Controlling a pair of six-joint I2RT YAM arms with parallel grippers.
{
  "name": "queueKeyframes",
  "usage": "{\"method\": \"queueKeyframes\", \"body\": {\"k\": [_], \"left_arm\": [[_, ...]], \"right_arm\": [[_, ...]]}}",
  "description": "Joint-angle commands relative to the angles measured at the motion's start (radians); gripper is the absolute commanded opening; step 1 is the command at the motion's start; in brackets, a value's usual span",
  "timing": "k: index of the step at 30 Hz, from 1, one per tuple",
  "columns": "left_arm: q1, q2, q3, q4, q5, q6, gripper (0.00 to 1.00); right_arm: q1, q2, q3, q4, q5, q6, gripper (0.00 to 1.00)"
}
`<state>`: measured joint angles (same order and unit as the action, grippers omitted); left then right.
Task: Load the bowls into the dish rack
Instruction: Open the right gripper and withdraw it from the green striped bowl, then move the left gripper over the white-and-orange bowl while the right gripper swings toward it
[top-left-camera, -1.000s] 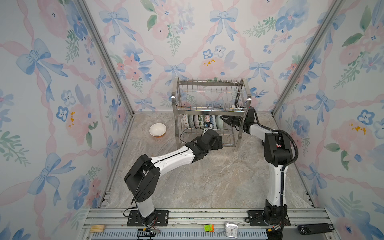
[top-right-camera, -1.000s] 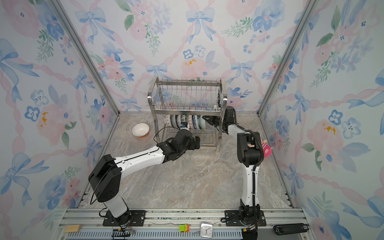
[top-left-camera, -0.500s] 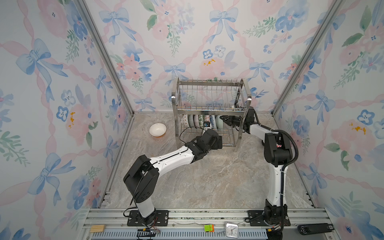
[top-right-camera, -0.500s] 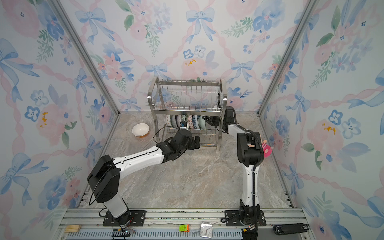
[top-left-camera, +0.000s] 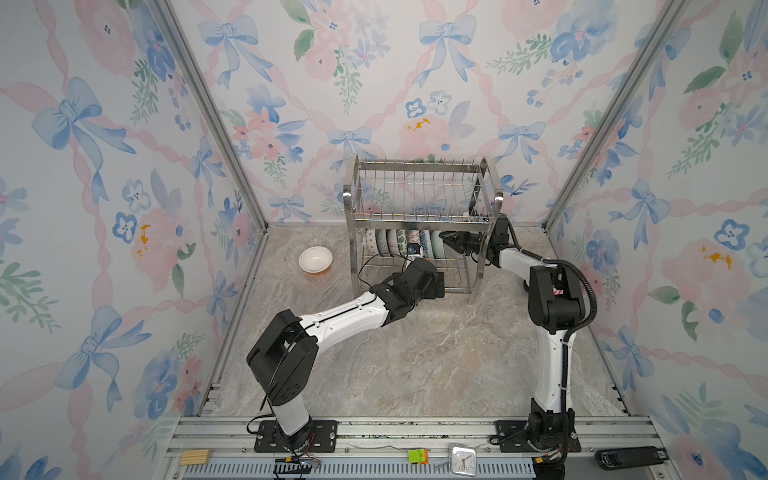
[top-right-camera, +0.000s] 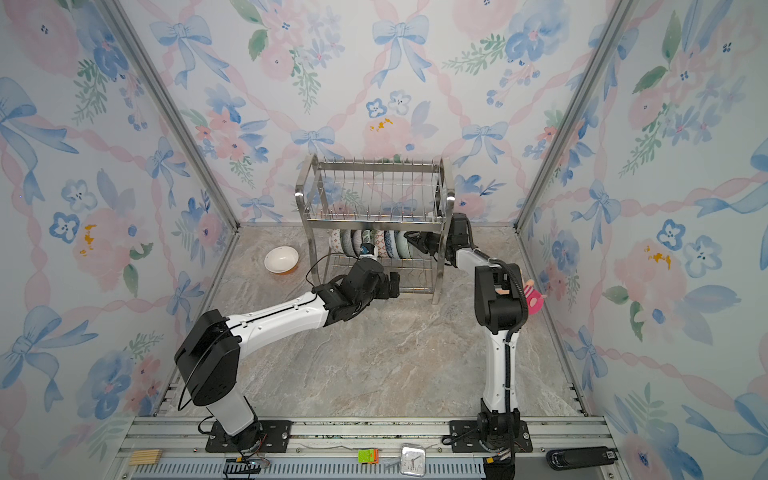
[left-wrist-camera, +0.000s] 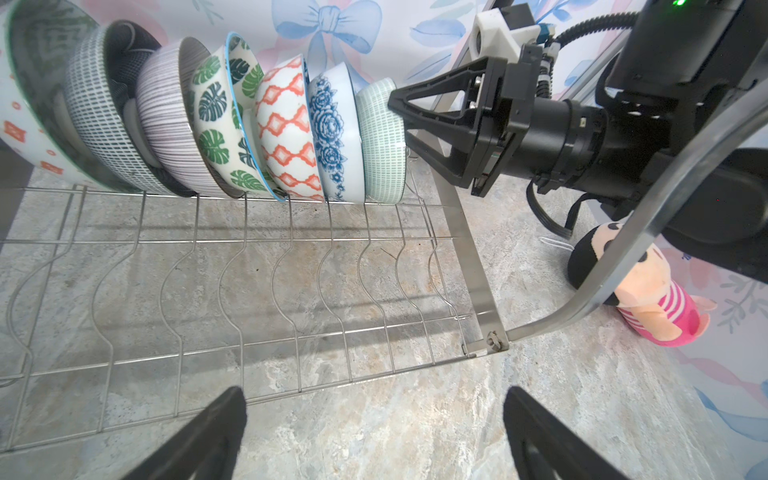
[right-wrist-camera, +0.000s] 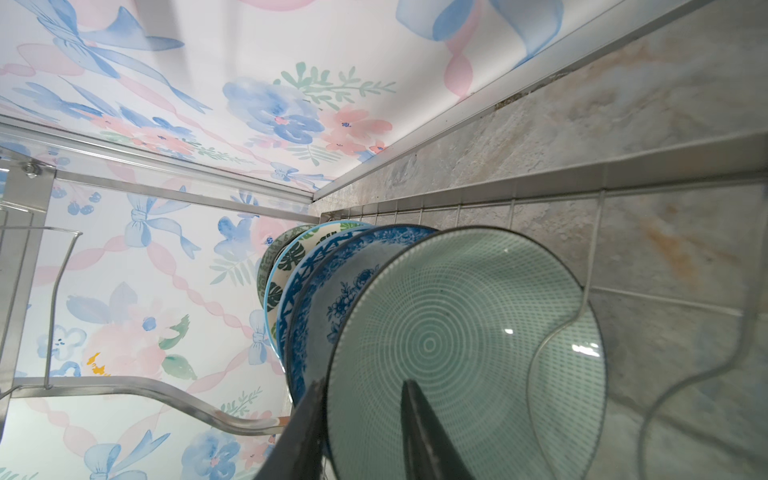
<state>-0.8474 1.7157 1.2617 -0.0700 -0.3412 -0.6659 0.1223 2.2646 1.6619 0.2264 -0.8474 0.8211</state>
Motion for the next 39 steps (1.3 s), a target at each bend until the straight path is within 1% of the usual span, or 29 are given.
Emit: {"method": "queueKeyframes", "body": {"k": [1, 7, 17, 24, 27, 29, 31, 34, 36, 37, 39], "left_arm": [[0.007, -0.031, -0.010, -0.014, -0.014, -0.005, 0.98], [0.007, -0.033, -0.005, -0.015, -0.012, -0.007, 0.98], [0.010, -0.042, 0.001, -0.037, -0.012, -0.003, 0.98], [0.013, -0.086, -0.030, -0.053, -0.020, -0.006, 0.98], [0.023, -0.111, -0.053, -0.051, 0.005, -0.008, 0.98], [0.029, -0.124, -0.066, -0.054, 0.017, -0.002, 0.98], [0.034, -0.149, -0.083, -0.057, 0.025, 0.006, 0.98], [0.043, -0.202, -0.122, -0.064, 0.026, 0.013, 0.98], [0.055, -0.256, -0.160, -0.081, 0.017, 0.018, 0.98], [0.064, -0.282, -0.175, -0.091, 0.013, 0.022, 0.98], [0.092, -0.349, -0.214, -0.127, 0.002, 0.030, 0.98]], "right_arm": [[-0.001, -0.076, -0.015, -0.023, -0.002, -0.008, 0.35], [-0.026, -0.122, -0.058, -0.021, -0.003, -0.019, 0.41], [-0.093, -0.215, -0.182, -0.004, 0.045, -0.012, 0.44], [-0.176, -0.293, -0.309, 0.080, 0.045, 0.039, 0.44], [-0.204, -0.333, -0.370, 0.129, 0.045, 0.076, 0.45], [-0.221, -0.365, -0.420, 0.180, 0.081, 0.111, 0.45], [-0.239, -0.395, -0.457, 0.188, 0.094, 0.117, 0.46], [-0.267, -0.450, -0.493, 0.131, 0.129, 0.078, 0.52], [-0.286, -0.501, -0.510, 0.058, 0.164, 0.028, 0.53], [-0.289, -0.524, -0.513, 0.010, 0.185, 0.001, 0.56], [-0.292, -0.577, -0.509, -0.119, 0.249, -0.073, 0.69]]}}
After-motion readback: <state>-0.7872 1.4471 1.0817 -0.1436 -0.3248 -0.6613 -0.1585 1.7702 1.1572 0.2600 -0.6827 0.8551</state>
